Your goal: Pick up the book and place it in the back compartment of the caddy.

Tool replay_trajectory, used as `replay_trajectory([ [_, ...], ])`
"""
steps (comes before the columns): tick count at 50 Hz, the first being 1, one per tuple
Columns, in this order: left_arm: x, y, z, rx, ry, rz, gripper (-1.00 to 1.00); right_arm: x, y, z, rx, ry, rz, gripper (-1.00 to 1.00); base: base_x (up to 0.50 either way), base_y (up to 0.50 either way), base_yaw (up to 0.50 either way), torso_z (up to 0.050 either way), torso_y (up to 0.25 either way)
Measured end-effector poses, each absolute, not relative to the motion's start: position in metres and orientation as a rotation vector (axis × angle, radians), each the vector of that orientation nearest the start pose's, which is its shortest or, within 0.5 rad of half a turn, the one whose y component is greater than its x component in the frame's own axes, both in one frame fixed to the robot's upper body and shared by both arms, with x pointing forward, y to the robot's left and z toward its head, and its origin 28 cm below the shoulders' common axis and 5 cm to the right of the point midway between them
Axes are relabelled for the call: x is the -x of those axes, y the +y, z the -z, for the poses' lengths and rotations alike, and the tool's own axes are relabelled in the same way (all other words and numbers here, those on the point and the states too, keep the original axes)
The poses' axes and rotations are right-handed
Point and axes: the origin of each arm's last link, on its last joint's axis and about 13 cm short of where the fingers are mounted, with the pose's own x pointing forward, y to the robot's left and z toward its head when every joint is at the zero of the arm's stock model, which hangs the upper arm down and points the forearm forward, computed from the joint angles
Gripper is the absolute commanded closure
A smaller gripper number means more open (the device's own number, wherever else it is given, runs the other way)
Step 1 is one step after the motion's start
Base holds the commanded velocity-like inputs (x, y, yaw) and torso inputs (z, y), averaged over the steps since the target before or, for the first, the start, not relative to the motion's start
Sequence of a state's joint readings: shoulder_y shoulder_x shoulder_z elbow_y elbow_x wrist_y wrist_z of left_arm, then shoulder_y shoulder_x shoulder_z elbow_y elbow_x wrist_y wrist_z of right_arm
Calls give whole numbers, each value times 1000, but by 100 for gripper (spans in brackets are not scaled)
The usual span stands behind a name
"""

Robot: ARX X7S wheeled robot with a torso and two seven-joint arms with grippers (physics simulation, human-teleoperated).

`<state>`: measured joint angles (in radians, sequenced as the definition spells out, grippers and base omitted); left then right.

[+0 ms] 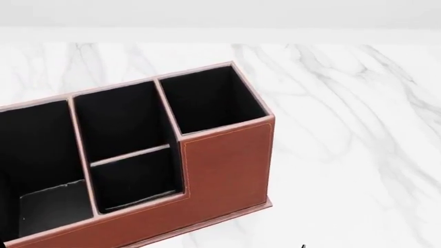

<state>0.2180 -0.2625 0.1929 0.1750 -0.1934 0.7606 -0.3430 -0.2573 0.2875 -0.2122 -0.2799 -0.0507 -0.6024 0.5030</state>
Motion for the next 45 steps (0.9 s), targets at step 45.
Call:
replay_trajectory([
  [45,-155,220,-58,173,-641,-100,-100,-147,-102,-62,20,-618,131,-100,0,49,0,0,0],
])
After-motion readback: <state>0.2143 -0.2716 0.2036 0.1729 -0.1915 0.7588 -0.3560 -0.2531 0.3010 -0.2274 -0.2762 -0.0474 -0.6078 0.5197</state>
